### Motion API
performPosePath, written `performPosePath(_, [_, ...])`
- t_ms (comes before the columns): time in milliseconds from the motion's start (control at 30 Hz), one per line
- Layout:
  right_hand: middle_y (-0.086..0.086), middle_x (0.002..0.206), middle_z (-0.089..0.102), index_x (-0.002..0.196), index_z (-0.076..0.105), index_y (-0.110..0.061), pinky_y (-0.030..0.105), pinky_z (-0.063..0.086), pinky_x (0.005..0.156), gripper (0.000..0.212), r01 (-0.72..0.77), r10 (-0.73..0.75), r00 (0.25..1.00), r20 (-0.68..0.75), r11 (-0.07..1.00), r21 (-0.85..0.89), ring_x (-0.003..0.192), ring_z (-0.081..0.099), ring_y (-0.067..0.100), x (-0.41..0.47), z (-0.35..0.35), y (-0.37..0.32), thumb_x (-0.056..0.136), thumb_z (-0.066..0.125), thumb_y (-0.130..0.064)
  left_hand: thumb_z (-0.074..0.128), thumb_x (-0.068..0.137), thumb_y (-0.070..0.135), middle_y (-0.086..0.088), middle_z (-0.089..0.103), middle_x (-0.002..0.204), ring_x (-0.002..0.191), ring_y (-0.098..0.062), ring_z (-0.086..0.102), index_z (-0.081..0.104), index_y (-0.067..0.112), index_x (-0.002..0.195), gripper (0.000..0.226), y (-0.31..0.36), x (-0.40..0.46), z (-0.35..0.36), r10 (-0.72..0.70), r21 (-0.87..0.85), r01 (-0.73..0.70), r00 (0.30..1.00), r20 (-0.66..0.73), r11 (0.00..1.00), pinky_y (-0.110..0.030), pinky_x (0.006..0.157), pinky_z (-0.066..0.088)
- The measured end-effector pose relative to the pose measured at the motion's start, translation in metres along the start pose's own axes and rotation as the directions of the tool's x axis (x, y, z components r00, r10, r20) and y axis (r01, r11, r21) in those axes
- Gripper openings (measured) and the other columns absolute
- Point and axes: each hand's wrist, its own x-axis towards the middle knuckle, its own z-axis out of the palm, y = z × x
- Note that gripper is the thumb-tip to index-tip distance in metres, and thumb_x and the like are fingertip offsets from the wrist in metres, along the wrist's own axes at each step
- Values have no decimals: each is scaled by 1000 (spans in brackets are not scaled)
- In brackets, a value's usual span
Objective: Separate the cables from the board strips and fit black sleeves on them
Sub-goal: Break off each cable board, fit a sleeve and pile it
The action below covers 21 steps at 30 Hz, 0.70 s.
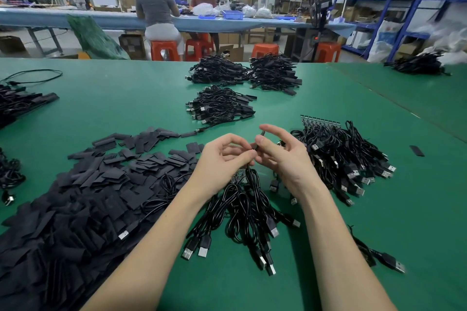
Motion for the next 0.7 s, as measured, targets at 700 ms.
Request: performPosePath(700, [18, 90, 77, 107, 76, -13, 26, 60, 72, 24, 78, -68, 993, -94, 990, 116, 78, 74, 21, 0, 13, 5, 85, 78, -3, 78, 85, 5, -7, 76, 79, 74, -15, 74, 70, 13, 87, 11, 5, 2, 3, -43, -11, 42, 994, -96, 999, -20, 74, 56])
